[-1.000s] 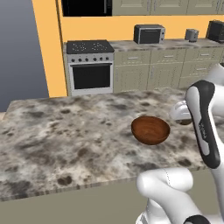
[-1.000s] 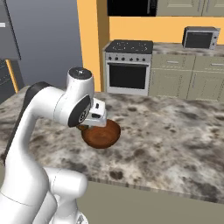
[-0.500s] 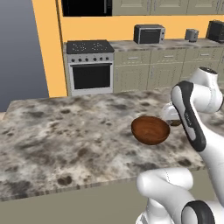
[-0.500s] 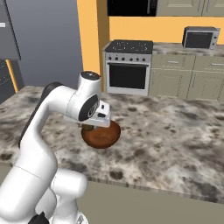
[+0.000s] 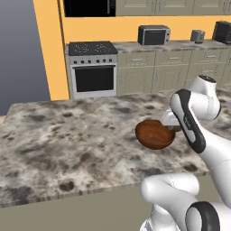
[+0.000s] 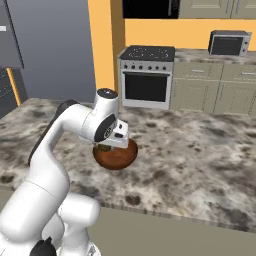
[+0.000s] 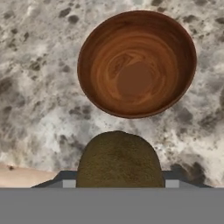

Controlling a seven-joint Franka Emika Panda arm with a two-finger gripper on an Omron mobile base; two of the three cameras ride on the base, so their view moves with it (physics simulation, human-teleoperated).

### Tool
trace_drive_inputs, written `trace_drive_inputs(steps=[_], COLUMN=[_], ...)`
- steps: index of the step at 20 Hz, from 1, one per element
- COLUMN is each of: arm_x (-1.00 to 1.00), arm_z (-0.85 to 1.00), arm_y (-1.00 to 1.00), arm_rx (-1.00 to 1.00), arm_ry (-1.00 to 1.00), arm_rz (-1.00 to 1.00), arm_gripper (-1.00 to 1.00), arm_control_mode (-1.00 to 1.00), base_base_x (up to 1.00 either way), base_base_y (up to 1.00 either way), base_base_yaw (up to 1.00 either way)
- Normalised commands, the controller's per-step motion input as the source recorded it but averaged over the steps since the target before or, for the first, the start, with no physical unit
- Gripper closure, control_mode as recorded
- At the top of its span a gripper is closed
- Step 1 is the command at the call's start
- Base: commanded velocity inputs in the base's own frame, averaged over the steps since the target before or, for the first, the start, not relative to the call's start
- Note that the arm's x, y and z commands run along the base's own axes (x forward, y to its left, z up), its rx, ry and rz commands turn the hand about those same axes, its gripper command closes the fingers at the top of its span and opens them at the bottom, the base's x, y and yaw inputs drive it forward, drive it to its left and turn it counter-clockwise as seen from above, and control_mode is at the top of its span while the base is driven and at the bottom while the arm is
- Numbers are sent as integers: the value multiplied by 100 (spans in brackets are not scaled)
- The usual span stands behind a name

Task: Retrieve the kiwi and mango from the fridge and place them into the bowl on the dining table.

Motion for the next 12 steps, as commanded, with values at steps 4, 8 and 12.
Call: trace_drive_inputs(steps=[4,8,12], arm_x=[45,44,43], arm_z=[-31,-22,-32], arm_y=[0,0,0], arm_rx=[0,0,0], arm_ry=[0,0,0], arm_rz=[-18,-16,-11], arm_gripper=[100,100,100], arm_control_mode=[-100,-100,-100], base_base_x=[0,0,0], base_base_y=[0,0,0], base_base_yaw=[0,0,0])
